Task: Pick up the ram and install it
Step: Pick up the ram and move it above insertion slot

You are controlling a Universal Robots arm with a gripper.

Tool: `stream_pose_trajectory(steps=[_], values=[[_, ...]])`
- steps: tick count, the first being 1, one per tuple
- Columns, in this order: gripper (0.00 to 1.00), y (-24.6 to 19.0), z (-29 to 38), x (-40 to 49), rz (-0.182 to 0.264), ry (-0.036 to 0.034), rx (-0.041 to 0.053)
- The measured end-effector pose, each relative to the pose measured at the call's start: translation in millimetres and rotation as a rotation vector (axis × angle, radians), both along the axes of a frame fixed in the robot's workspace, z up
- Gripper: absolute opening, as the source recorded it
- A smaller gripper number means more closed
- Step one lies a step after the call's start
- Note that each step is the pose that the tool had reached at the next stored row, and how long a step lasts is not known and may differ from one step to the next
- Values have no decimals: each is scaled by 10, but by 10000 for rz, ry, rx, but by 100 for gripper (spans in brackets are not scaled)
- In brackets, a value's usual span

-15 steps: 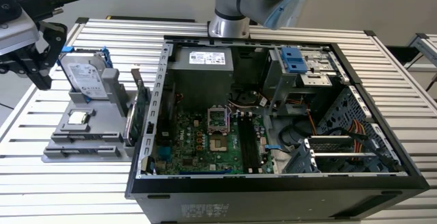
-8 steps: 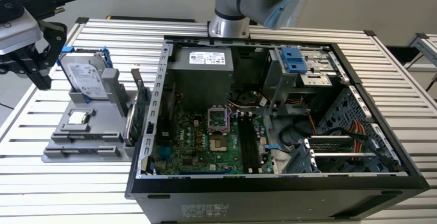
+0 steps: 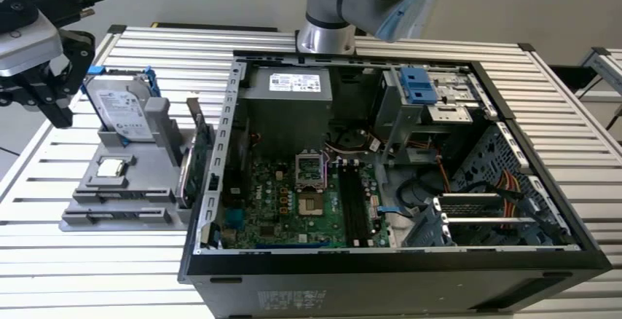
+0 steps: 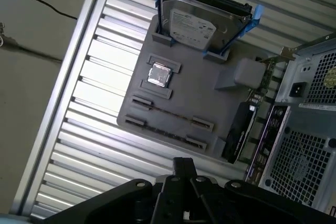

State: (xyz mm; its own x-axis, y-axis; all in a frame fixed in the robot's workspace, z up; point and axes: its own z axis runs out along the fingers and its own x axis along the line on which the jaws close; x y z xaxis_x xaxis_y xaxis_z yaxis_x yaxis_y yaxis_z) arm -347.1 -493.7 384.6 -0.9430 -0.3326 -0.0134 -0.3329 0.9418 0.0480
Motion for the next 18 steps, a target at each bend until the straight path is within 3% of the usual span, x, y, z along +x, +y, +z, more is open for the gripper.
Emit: stream_pose_trajectory(steps=[18], values=[[0, 5, 0, -5, 801, 0, 0]])
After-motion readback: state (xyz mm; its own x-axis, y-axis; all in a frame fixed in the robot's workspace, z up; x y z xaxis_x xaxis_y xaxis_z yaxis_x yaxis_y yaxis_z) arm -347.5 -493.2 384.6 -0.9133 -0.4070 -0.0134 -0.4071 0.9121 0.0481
